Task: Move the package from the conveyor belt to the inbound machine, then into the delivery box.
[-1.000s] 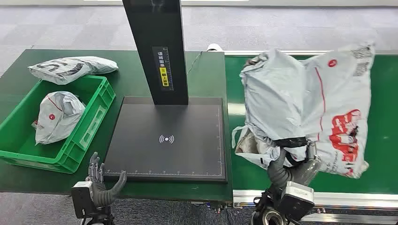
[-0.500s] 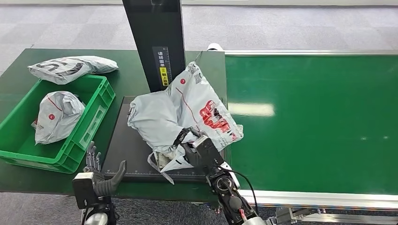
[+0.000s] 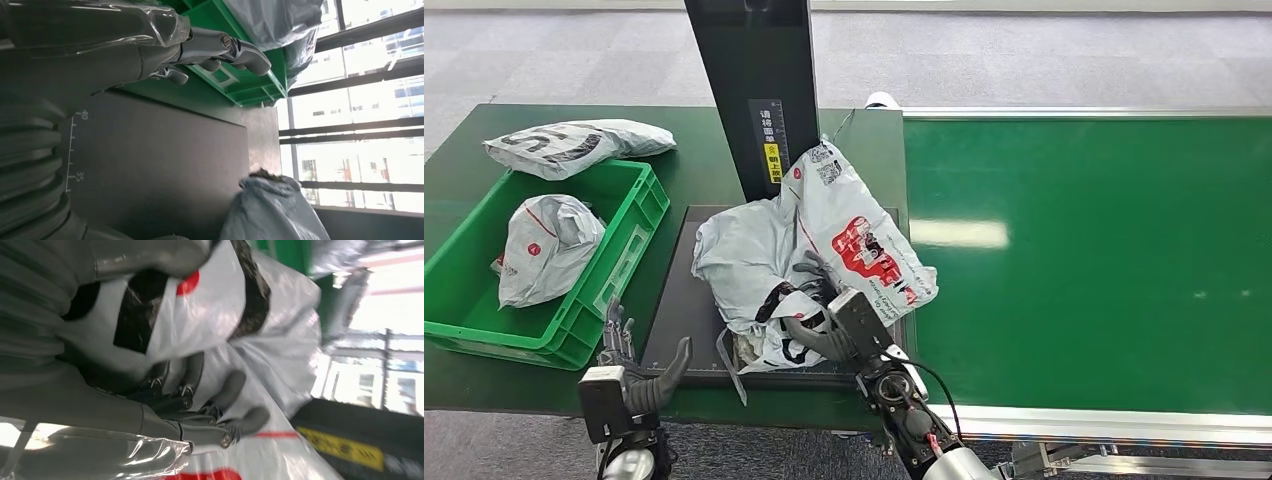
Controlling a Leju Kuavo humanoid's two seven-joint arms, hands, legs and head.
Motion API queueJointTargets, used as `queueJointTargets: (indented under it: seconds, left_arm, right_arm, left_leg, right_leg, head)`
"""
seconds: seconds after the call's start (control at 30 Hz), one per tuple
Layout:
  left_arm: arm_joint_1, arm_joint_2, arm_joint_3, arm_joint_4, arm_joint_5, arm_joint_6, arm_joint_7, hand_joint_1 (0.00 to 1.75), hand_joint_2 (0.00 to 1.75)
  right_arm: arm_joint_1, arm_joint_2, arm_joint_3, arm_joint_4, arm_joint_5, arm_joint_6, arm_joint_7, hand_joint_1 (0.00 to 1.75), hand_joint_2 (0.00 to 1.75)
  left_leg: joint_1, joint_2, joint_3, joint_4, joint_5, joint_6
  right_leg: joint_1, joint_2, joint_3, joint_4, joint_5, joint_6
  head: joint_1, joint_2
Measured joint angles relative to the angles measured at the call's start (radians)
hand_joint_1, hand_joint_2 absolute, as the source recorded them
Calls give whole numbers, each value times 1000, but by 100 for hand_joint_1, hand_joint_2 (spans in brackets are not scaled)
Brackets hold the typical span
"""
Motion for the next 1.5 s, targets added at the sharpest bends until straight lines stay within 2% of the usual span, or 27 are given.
queueJointTargets:
  seconds: [0.2, 0.4, 0.53, 0.8, 1.0, 1.2, 1.5]
  left_arm:
    - [51, 5, 2, -75, -1, 78, -33, 0, 175]
    - [109, 5, -6, -214, -29, 168, -54, 0, 175]
    - [114, 6, -34, -273, -55, 193, -53, 0, 175]
    - [46, 26, -86, -265, -131, 217, -17, 0, 175]
    - [-32, 51, -148, -188, -311, 215, 81, 0, 175]
    - [-112, 65, -264, -32, -496, 184, 168, 0, 175]
    - [-117, 96, -463, 94, -636, 135, 261, 0, 175]
  right_arm:
    - [148, -59, -34, -306, -133, 48, -35, 0, 175]
    - [307, -105, -41, -644, -152, 36, -40, 0, 175]
    - [353, -120, -48, -762, -161, 32, -40, 0, 175]
    - [405, -128, -76, -821, -181, 40, -40, 0, 175]
    - [434, -128, -101, -852, -185, 37, -40, 0, 175]
    - [436, -128, -118, -855, -182, 50, -40, 0, 175]
    - [405, -128, -131, -823, -187, 64, -40, 0, 175]
  left_leg:
    - [0, 0, -1, 0, -2, 0]
    - [0, 0, -2, 0, -3, 0]
    - [0, 0, -1, 0, -3, 0]
    - [0, 0, 0, 0, -2, 0]
    - [0, 0, 0, 0, -2, 0]
    - [0, 0, 0, 0, -2, 0]
    - [0, 0, -1, 0, -2, 0]
  right_leg:
    - [0, 0, -1, 0, -1, 0]
    - [0, 0, -2, 0, -1, 0]
    - [0, 0, -1, -1, -1, 0]
    - [0, 0, 0, -1, -1, 0]
    - [0, 0, 0, -1, -1, 0]
    - [0, 0, 0, -1, -1, 0]
    - [0, 0, -1, -1, -1, 0]
  head:
    - [0, 0]
    - [0, 0]
    - [0, 0]
    - [0, 0]
    - [0, 0]
    - [0, 0]
    - [0, 0]
